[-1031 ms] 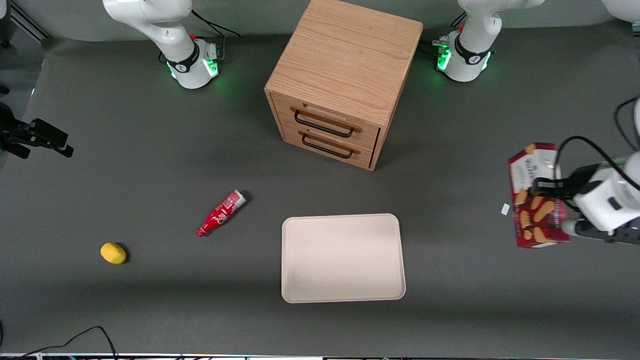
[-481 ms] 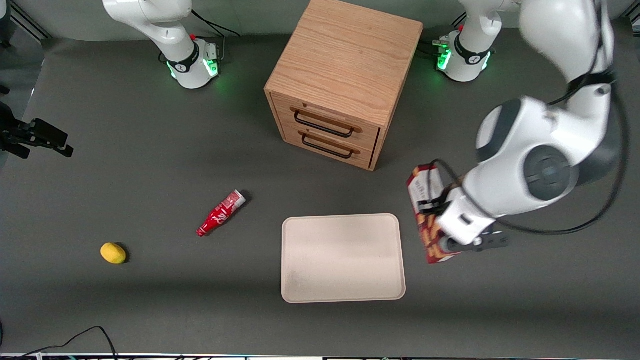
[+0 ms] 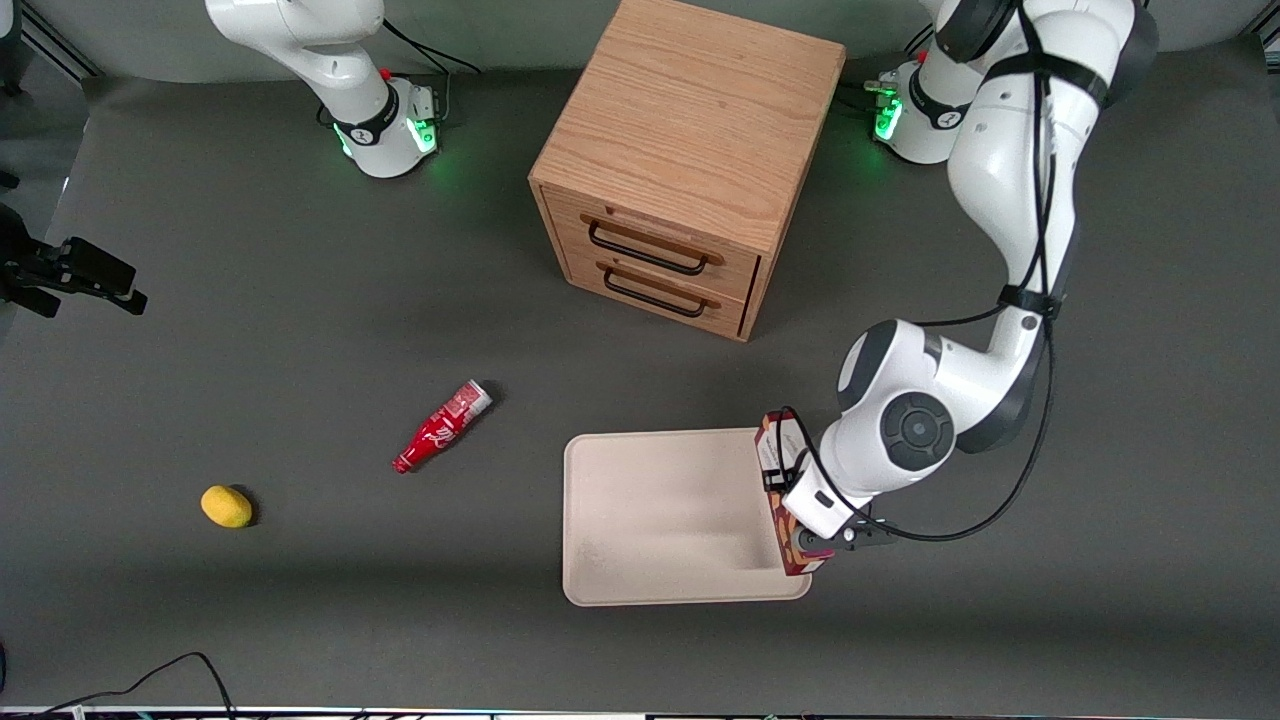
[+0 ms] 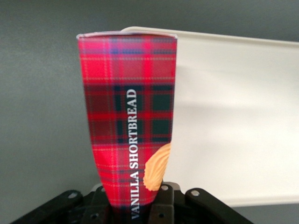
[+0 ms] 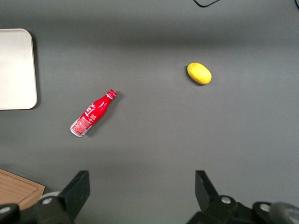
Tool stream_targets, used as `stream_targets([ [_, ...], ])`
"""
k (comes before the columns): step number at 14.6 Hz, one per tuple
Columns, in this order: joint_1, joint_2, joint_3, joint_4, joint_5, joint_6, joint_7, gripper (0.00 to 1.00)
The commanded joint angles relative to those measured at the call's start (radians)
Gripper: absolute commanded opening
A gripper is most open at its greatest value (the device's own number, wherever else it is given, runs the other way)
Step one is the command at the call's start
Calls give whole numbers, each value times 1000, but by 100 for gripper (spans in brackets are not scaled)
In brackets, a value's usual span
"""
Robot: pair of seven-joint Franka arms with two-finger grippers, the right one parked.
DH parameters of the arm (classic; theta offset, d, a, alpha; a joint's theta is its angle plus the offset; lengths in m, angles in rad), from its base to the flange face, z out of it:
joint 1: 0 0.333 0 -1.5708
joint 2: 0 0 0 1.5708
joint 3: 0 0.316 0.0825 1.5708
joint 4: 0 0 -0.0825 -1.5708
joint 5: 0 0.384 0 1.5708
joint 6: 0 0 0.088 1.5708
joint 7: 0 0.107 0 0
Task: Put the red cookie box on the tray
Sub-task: 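Lower the box onto the tray's rim area and open the left gripper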
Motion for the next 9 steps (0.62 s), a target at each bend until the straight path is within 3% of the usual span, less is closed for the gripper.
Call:
stream_targets([
  [1, -13, 5, 8, 5, 40, 5, 33, 0],
  [9, -48, 40, 11, 0, 66, 7, 26, 0],
])
